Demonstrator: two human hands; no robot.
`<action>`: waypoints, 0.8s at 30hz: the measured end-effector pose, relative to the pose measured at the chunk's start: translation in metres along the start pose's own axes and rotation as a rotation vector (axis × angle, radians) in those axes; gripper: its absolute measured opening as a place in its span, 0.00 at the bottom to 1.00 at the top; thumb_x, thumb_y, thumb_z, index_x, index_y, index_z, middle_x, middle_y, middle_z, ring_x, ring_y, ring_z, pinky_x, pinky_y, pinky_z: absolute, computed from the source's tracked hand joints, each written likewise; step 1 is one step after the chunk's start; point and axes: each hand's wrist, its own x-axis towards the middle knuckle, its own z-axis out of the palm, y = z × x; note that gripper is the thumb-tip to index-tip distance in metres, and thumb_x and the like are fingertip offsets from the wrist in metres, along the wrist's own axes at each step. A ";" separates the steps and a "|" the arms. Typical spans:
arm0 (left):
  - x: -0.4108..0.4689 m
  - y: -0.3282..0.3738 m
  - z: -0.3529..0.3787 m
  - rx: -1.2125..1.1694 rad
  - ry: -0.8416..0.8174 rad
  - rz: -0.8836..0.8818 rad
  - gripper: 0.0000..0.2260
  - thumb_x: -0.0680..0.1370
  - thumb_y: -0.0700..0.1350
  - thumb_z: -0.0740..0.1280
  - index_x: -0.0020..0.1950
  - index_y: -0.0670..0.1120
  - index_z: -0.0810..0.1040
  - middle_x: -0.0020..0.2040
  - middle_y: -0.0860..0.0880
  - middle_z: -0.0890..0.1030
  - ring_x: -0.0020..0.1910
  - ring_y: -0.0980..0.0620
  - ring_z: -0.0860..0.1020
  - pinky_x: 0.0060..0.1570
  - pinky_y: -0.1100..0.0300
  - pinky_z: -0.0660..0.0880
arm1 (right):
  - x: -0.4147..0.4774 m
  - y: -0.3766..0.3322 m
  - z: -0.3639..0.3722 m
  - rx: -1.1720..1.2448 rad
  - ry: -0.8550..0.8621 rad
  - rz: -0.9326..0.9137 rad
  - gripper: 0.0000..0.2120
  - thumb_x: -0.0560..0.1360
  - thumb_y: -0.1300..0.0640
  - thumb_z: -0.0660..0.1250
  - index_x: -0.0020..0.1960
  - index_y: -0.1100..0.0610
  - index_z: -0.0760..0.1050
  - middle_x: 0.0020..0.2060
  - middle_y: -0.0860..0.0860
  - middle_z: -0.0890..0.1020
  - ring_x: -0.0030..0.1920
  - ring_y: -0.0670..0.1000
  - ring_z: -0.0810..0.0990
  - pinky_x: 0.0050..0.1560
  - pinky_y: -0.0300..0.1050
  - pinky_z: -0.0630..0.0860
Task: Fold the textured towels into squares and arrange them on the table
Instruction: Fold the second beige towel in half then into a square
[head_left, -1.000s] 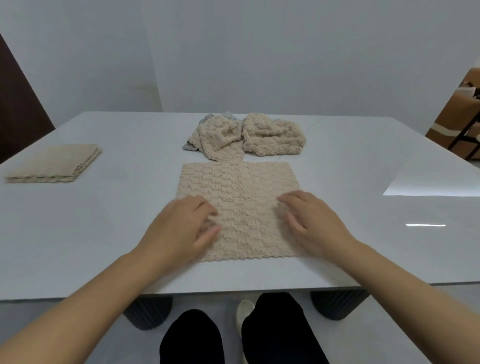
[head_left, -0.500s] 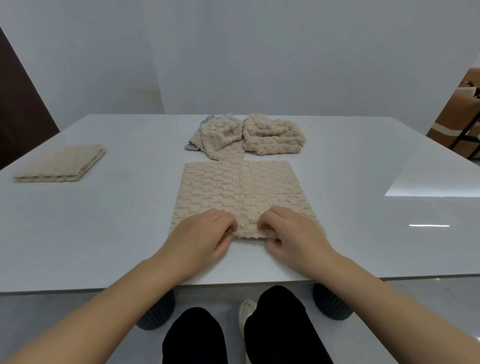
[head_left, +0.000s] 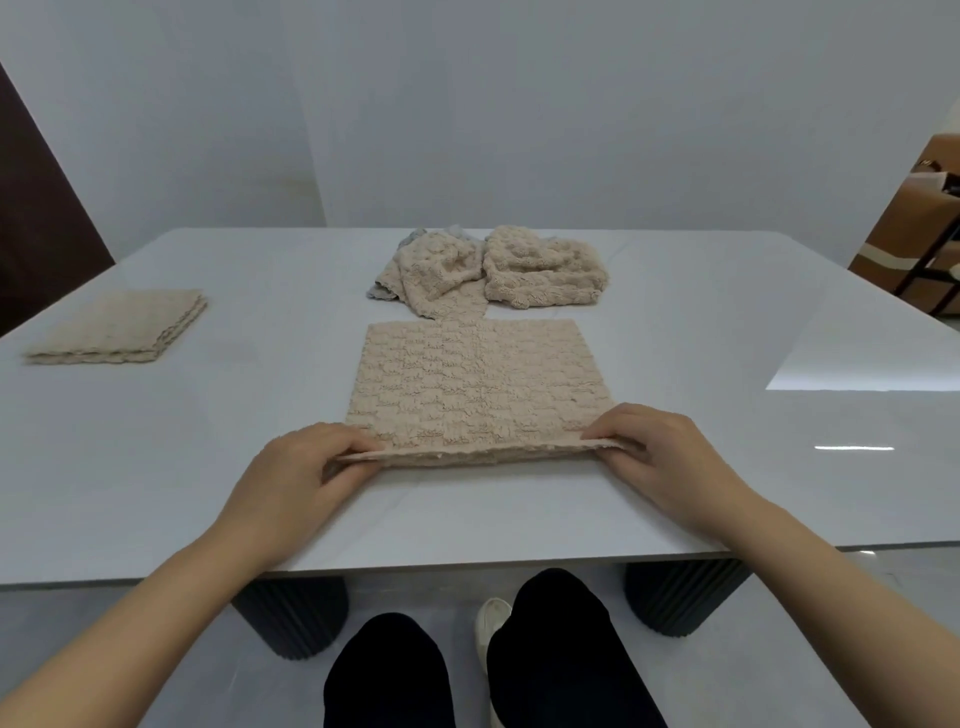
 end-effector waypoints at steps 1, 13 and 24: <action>0.000 0.001 -0.001 -0.054 0.012 -0.043 0.04 0.75 0.52 0.70 0.48 0.56 0.82 0.47 0.64 0.82 0.48 0.65 0.78 0.50 0.67 0.73 | -0.002 0.000 -0.003 0.056 0.002 0.025 0.08 0.74 0.62 0.70 0.50 0.52 0.82 0.45 0.41 0.83 0.48 0.42 0.80 0.52 0.37 0.74; 0.044 -0.004 -0.008 -0.346 0.088 -0.285 0.07 0.77 0.46 0.68 0.40 0.52 0.83 0.36 0.55 0.83 0.34 0.60 0.78 0.36 0.67 0.71 | 0.037 0.003 -0.015 0.618 0.068 0.257 0.07 0.78 0.61 0.66 0.45 0.56 0.82 0.38 0.50 0.83 0.40 0.45 0.79 0.44 0.39 0.73; 0.132 -0.030 0.019 -0.081 0.172 -0.397 0.08 0.76 0.51 0.68 0.42 0.48 0.79 0.36 0.52 0.79 0.37 0.53 0.75 0.35 0.61 0.68 | 0.126 0.035 0.010 0.278 0.174 0.405 0.16 0.78 0.54 0.64 0.34 0.60 0.68 0.29 0.49 0.71 0.32 0.49 0.68 0.34 0.44 0.63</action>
